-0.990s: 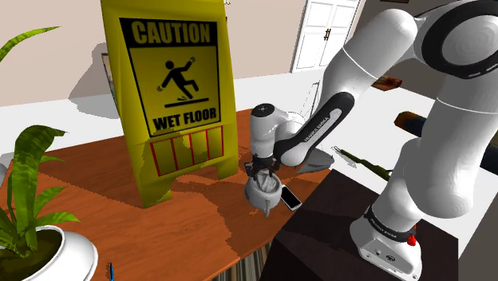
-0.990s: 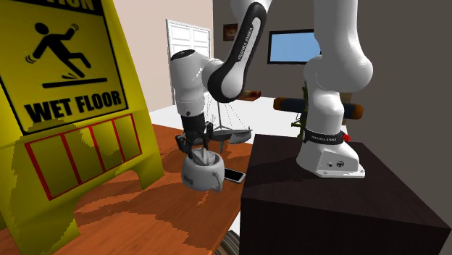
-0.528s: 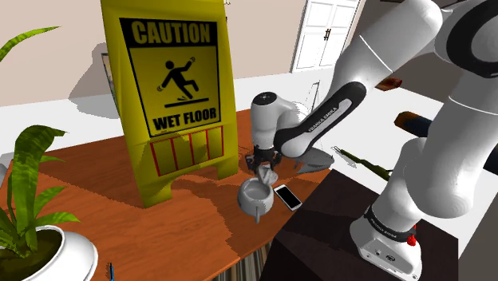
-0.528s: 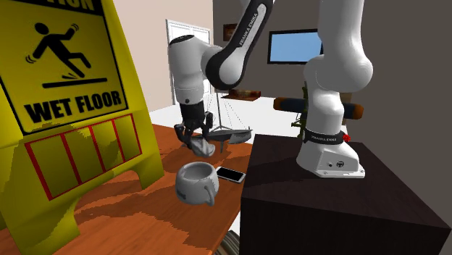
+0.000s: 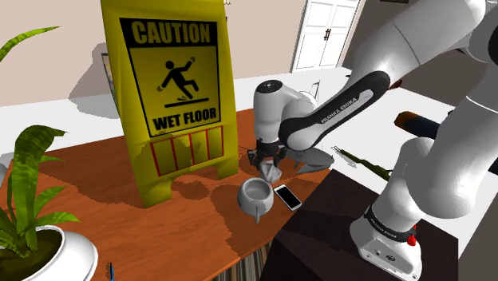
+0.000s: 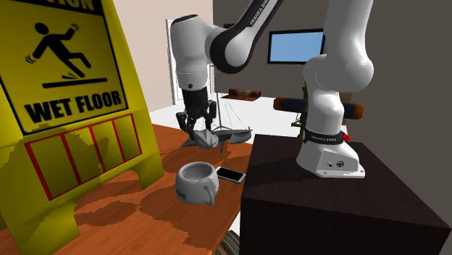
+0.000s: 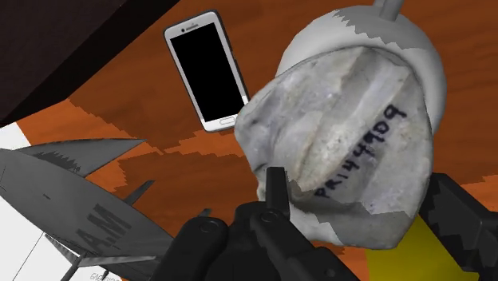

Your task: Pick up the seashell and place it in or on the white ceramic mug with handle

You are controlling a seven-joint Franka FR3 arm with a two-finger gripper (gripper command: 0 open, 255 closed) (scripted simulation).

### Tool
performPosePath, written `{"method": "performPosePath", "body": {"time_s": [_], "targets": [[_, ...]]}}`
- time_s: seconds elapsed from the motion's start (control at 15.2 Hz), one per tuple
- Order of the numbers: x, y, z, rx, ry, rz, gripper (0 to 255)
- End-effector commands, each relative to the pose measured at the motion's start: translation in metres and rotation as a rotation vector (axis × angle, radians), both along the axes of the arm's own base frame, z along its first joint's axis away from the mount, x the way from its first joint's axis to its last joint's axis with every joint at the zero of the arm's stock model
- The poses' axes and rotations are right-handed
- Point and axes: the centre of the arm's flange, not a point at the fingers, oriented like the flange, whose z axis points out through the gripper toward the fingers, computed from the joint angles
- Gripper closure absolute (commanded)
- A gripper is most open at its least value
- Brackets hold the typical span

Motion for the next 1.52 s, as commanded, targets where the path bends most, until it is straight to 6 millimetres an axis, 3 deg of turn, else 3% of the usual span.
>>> {"method": "performPosePath", "body": {"time_s": [0.0,1.06,1.45], "targets": [[-0.003,0.002,-0.004,0.0,0.001,0.0,255],[-0.003,0.002,-0.09,0.0,0.001,0.0,255],[-0.003,0.002,-0.09,0.0,0.001,0.0,255]]}}
